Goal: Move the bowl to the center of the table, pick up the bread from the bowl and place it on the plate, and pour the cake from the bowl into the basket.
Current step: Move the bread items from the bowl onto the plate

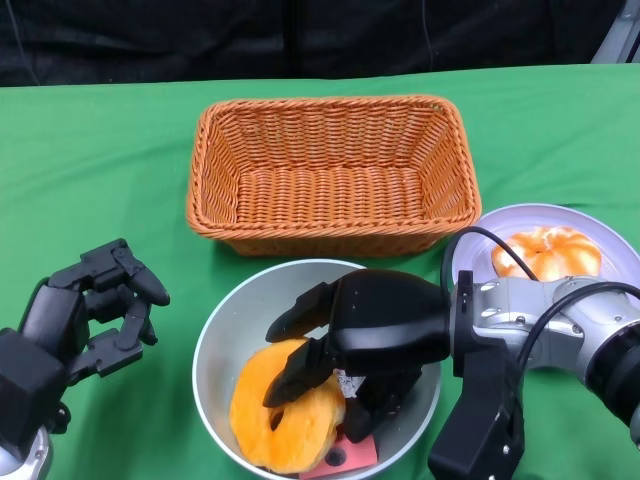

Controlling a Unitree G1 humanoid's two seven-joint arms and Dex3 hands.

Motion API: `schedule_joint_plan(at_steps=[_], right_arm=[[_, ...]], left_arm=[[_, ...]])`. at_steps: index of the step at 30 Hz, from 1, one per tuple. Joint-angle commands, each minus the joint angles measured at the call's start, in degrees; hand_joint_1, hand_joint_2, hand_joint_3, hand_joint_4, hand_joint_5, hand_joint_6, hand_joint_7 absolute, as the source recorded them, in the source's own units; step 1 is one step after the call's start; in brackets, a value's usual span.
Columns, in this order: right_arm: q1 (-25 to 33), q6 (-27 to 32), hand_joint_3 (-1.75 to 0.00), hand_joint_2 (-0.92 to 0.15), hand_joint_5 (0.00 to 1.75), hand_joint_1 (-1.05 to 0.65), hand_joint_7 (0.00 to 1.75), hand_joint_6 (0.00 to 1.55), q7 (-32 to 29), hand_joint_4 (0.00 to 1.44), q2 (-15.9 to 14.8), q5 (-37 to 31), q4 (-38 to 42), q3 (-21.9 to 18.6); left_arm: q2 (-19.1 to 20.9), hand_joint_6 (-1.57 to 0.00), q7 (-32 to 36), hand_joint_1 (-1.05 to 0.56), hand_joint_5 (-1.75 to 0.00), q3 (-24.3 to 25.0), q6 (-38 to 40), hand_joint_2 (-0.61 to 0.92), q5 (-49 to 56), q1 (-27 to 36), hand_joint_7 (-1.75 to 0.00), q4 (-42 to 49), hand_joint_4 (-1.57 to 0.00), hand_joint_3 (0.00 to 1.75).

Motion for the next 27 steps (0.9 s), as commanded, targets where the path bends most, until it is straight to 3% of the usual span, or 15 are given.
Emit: schedule_joint_plan(at_steps=[1, 3, 4, 5, 6, 7, 9, 10, 11, 12, 15, 21, 27], right_arm=[[-0.73, -0.16, -0.01, -0.87, 0.12, -0.39, 0.04, 0.87, -3.53, 0.81, 0.41, -2.5, 1.07, 2.01], [-0.67, 0.09, 0.0, -0.87, 0.2, -0.37, 0.04, 0.94, -5.78, 0.88, 0.8, -3.65, 1.76, 2.94], [-0.58, 0.11, 0.0, -0.87, 0.61, -0.39, 0.02, 1.0, -7.02, 0.8, 1.05, -4.0, 2.27, 3.37], [-0.58, 0.09, 0.0, -0.87, 0.88, -0.4, 0.02, 1.05, -8.06, 0.76, 1.22, -4.3, 2.71, 3.74], [-0.66, 0.09, 0.0, -0.87, 1.06, -0.4, 0.02, 1.08, -8.93, 0.72, 1.33, -4.53, 3.08, 4.07], [-0.63, 0.01, 0.0, -0.87, 1.13, -0.4, 0.02, 1.1, -9.91, 0.71, 1.46, -4.64, 3.52, 4.32], [-0.49, 0.2, 0.0, -0.88, 0.86, -0.37, 0.02, 1.15, -12.35, 0.84, 1.6, -5.1, 4.22, 4.81], [-0.49, 0.2, 0.0, -0.88, 0.85, -0.37, 0.02, 1.16, -13.49, 0.87, 1.71, -5.22, 4.75, 5.03], [-0.57, 0.21, 0.0, -0.88, 0.94, -0.37, 0.02, 1.17, -14.65, 0.85, 1.79, -5.36, 5.34, 5.3], [-0.7, 0.33, 0.0, -0.89, 1.14, -0.37, 0.01, 1.18, -15.8, 0.78, 1.84, -5.6, 5.79, 5.62], [-0.98, 0.63, 0.0, -0.89, 1.45, -0.37, 0.01, 1.2, -20.17, 0.68, 1.83, -6.65, 6.47, 6.46], [-1.45, -0.29, 0.0, -0.85, 1.6, -0.33, 0.03, 1.24, -29.04, 0.64, 2.1, -7.19, 7.7, 6.85], [-2.38, -2.21, 0.0, -0.83, 1.68, -0.33, 0.05, 1.26, -32.44, 0.6, 1.69, -5.75, 7.19, 5.25]], left_arm=[[0.45, -0.74, 1.11, -0.06, -1.74, 0.34, -0.5, 0.65, 0.21, 0.72, -1.41, 0.3, -0.73, 1.0], [0.37, -0.74, 1.33, -0.07, -1.73, 0.29, -0.12, 0.65, 0.27, 0.93, -1.41, -0.06, -0.72, 1.0], [0.35, -0.73, 1.41, -0.06, -1.73, 0.24, 0.08, 0.65, 0.26, 1.05, -1.41, -0.3, -0.72, 1.0], [0.33, -0.73, 1.45, -0.06, -1.73, 0.2, 0.17, 0.65, 0.22, 1.13, -1.41, -0.43, -0.72, 1.0], [0.33, -0.73, 1.47, -0.06, -1.74, 0.17, 0.24, 0.65, 0.19, 1.17, -1.41, -0.51, -0.71, 0.99], [0.35, -0.73, 1.73, -0.06, -1.74, 0.12, 0.21, 0.65, 0.4, 1.16, -1.41, -0.5, -0.71, 0.99], [0.39, -0.73, 1.97, -0.05, -1.74, 0.02, 0.08, 0.66, 0.66, 1.11, -1.41, -0.4, -0.71, 0.99], [0.39, -0.73, 1.98, -0.05, -1.74, -0.02, 0.07, 0.66, 0.66, 1.08, -1.41, -0.34, -0.71, 0.98], [0.37, -0.73, 1.79, -0.05, -1.74, -0.03, -0.03, 0.67, 0.48, 1.02, -1.4, -0.24, -0.71, 0.98], [0.38, -0.73, 1.54, -0.05, -1.73, -0.02, -0.19, 0.67, 0.31, 0.95, -1.4, -0.1, -0.71, 0.98], [0.35, -0.73, 1.1, -0.04, -1.73, 0.05, -0.5, 0.66, -0.08, 0.84, -1.4, 0.18, -0.72, 0.98], [0.37, -0.74, 1.01, -0.05, -1.73, 0.12, -0.02, 0.66, -0.4, 0.7, -1.39, 0.24, -0.72, 0.97], [0.91, -0.73, 0.83, -0.1, -1.75, -0.06, -0.28, 0.66, 0.07, 0.41, -1.4, 0.77, -0.75, 0.95]])
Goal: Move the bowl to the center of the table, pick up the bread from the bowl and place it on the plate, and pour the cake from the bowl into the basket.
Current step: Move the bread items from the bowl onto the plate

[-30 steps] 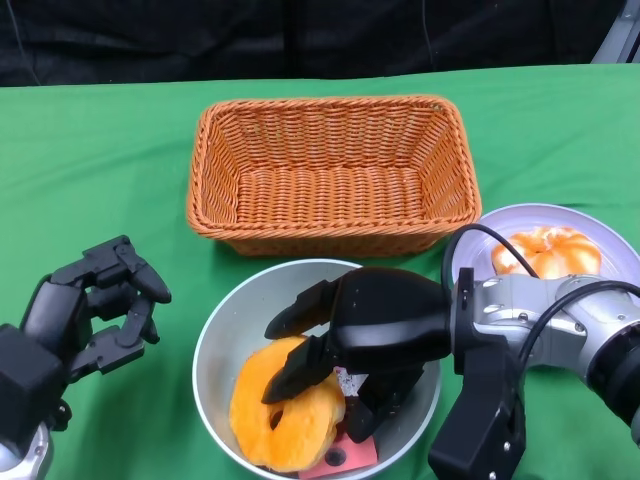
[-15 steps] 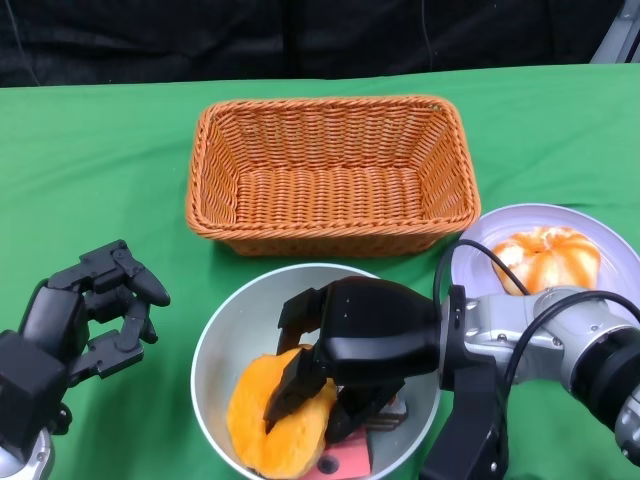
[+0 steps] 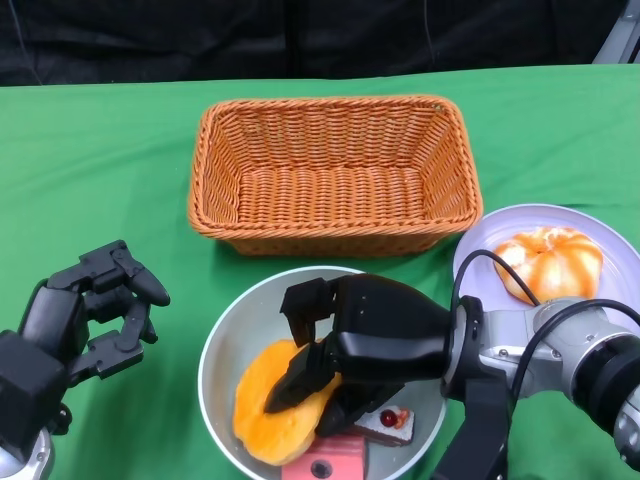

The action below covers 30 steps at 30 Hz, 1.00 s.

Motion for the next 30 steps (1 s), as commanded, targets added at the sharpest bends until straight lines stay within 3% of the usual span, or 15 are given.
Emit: schedule_joint_plan(at_steps=[1, 4, 8, 10, 12, 15, 24, 30], right_arm=[[-1.83, -1.67, 0.0, -0.83, 1.68, -0.33, 0.05, 1.26, -3.28, 0.6, -0.55, 1.3, -0.53, -1.76], [-1.96, -2.92, 0.0, -0.84, 1.65, -0.3, 0.05, 1.24, -5.01, 0.6, -0.15, 2.75, 0.2, -3.33], [-1.39, -4.84, 0.0, -0.83, 1.56, -0.31, 0.05, 1.21, -2.58, 0.61, 0.25, 7.14, 0.65, -6.26], [-1.18, -4.77, 0.0, -0.84, 1.6, -0.32, 0.05, 1.21, -1.94, 0.59, 0.12, 8.03, -0.06, -7.24], [-0.92, -4.93, -0.01, -0.86, 1.5, -0.32, 0.05, 1.21, -1.48, 0.6, -0.02, 9.08, -1.14, -8.64], [-0.34, -5.6, -0.01, -0.87, 1.35, -0.31, 0.05, 1.21, 1.0, 0.66, 0.18, 12.06, -1.96, -10.71], [2.03, -4.8, -0.01, -0.9, 1.33, -0.28, 0.08, 1.23, 4.27, 0.74, 0.96, 16.58, -5.68, -16.01], [3.37, -3.59, -0.02, -0.92, 1.25, -0.29, 0.1, 1.21, 2.34, 0.76, 0.35, 15.48, -8.49, -19.33]], left_arm=[[1.17, -0.71, -0.64, -0.11, -1.75, 0.11, -0.03, 0.67, -0.13, 0.16, -1.42, 0.65, -0.75, 0.94], [1.08, -0.67, -1.79, -0.11, -1.75, 0.33, 0.71, 0.71, -1.22, 0.02, -1.47, 0.58, -0.76, 0.87], [0.79, -0.65, -2.95, -0.1, -1.75, 0.63, 2.8, 0.76, -2.78, 0.27, -1.5, -0.57, -0.79, 0.8], [0.77, -0.67, -2.9, -0.1, -1.75, 0.67, 3.93, 0.81, -3.03, 0.48, -1.47, -1.23, -0.79, 0.69], [0.56, -0.71, -2.95, -0.08, -1.74, 0.73, 5.0, 0.89, -3.6, 0.68, -1.41, -2.0, -0.79, 0.57], [0.6, -0.74, -2.38, -0.07, -1.75, 0.58, 5.25, 0.92, -3.24, 0.81, -1.39, -2.49, -0.79, 0.52], [1.25, -0.74, -1.14, -0.04, -1.75, 0.71, 2.2, 0.91, -0.99, -0.04, -1.36, -0.11, -0.74, 0.57], [1.52, -0.74, -0.05, -0.09, -1.72, 0.61, 1.76, 0.72, 0.15, -0.71, -1.37, 1.13, -0.73, 0.86]])
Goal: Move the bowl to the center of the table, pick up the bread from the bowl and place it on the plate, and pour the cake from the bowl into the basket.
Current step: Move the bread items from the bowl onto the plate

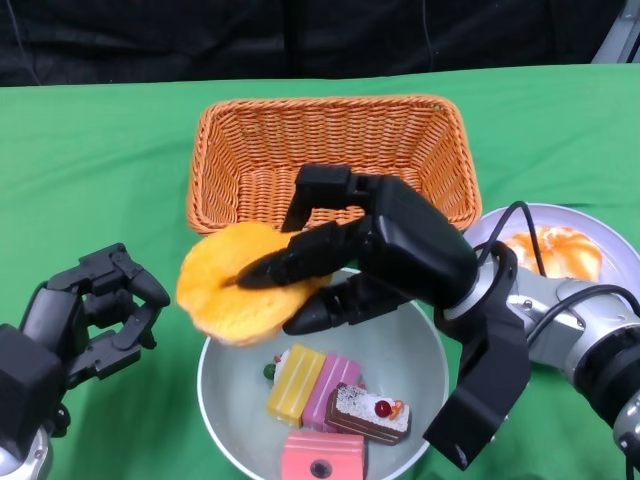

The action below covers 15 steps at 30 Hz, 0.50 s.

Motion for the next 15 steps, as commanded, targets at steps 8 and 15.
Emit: schedule_joint_plan(at_steps=[8, 15], right_arm=[[4.33, 5.03, 0.0, -0.87, 1.16, -0.23, 0.52, 1.04, -6.81, 0.82, -3.62, -1.27, -4.29, -5.87], [6.93, 6.6, 0.0, -0.88, 1.14, -0.2, 0.71, 0.94, -9.94, 0.82, -5.59, -0.87, -4.92, -8.4]], left_arm=[[1.69, -0.72, 0.18, -0.04, -1.72, 0.7, -2.35, 0.65, 0.01, -2.03, -1.42, 3.7, -0.69, 0.99], [2.07, -0.71, 1.07, -0.03, -1.74, 0.74, -2.29, 0.65, 0.51, -2.76, -1.42, 4.91, -0.68, 0.99]])
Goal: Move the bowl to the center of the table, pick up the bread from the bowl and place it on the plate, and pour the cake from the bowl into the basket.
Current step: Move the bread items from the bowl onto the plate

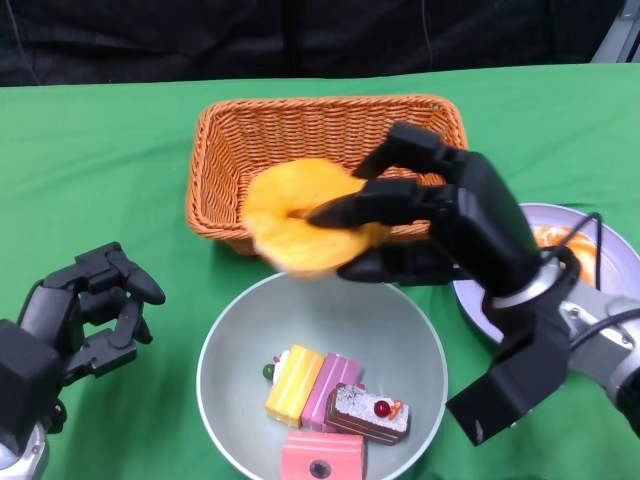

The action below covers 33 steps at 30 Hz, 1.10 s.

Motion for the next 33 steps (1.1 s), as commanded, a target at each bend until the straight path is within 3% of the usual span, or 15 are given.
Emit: schedule_joint_plan(at_steps=[1, 5, 14, 33], right_arm=[[1.57, 0.9, -0.01, -0.89, 1.13, -0.21, 0.72, 0.94, -2.08, 0.82, -2.03, 0.35, -0.85, -1.86], [3.58, 2.47, -0.02, -0.92, 1.12, -0.23, 0.81, 0.9, -2.97, 0.81, -3.78, 0.74, -1.54, -3.6], [9.26, 3.25, -0.01, -0.9, 1.12, -0.2, 0.82, 0.88, -4.96, 0.81, -9.75, 2.82, 0.72, -8.07], [14.2, 8.1, 0.0, -0.88, 1.23, -0.08, 0.7, 0.96, -7.69, 0.82, -13.69, 7.36, 8.7, -13.78]], left_arm=[[1.34, -0.71, 0.72, -0.03, -1.74, 0.59, -0.47, 0.65, 0.26, -0.68, -1.42, 1.05, -0.68, 0.99], [1.43, -0.71, 0.34, -0.03, -1.75, 0.7, -0.46, 0.65, -0.01, -1.13, -1.42, 1.71, -0.68, 1.0], [1.68, -0.69, 0.05, -0.01, -1.75, 1.07, 0.16, 0.66, -0.33, -1.8, -1.43, 2.42, -0.69, 0.99], [2.51, -0.7, -1.0, 0.02, -1.75, 1.88, 0.04, 0.67, -1.09, -3.41, -1.44, 5.36, -0.69, 0.98]])
